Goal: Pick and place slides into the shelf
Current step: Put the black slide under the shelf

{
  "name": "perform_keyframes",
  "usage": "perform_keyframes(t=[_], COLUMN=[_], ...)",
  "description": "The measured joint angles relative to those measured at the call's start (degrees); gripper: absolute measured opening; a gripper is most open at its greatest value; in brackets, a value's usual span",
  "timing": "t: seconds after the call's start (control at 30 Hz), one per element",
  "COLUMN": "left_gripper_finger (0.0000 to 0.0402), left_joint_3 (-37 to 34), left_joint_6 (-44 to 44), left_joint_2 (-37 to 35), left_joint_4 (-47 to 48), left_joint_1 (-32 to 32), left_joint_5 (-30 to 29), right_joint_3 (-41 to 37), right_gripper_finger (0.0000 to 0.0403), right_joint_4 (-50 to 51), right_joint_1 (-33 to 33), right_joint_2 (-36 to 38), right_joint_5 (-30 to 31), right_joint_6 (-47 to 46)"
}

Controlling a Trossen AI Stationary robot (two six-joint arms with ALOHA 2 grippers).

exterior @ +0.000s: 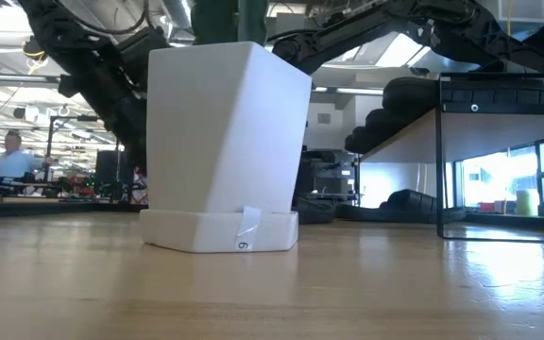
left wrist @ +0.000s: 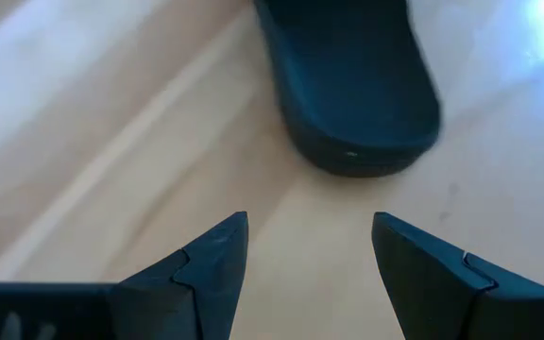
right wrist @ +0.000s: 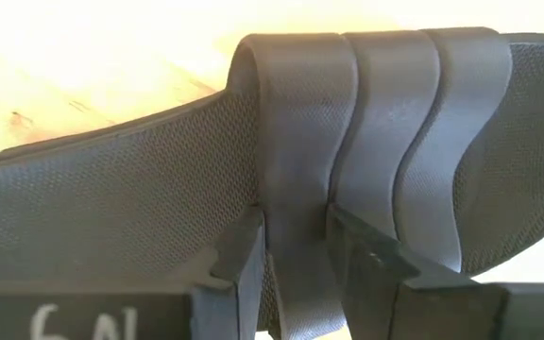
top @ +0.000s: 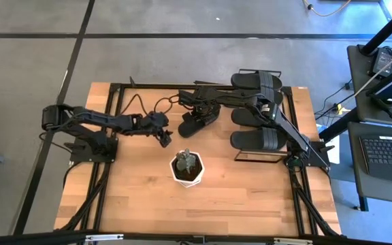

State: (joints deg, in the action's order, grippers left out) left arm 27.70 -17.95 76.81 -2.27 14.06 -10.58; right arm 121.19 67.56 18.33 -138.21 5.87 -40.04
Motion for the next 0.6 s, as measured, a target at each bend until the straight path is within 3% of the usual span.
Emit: perform_keyframes(t=[0.37, 0.6], left_gripper_finger=[0.0218, 0.0218], left_joint_3=[-0.26, -0.21], left_joint_6=[-6.07, -9.03], left_joint_2=[11.37, 14.00], left_joint_4=[-11.64, -13.73], left_joint_1=[-5.05, -5.42], left_joint_5=[-3.23, -8.42], right_joint_3=[0.00, 0.00], right_gripper_finger=[0.0115, 0.0115], right_joint_4=[0.01, 0.01], right_joint_1=[0.00, -0.11], right_joint_2=[0.00, 0.00], right_joint_5=[-0.02, -0.04], right_joint_6=[0.05, 0.35])
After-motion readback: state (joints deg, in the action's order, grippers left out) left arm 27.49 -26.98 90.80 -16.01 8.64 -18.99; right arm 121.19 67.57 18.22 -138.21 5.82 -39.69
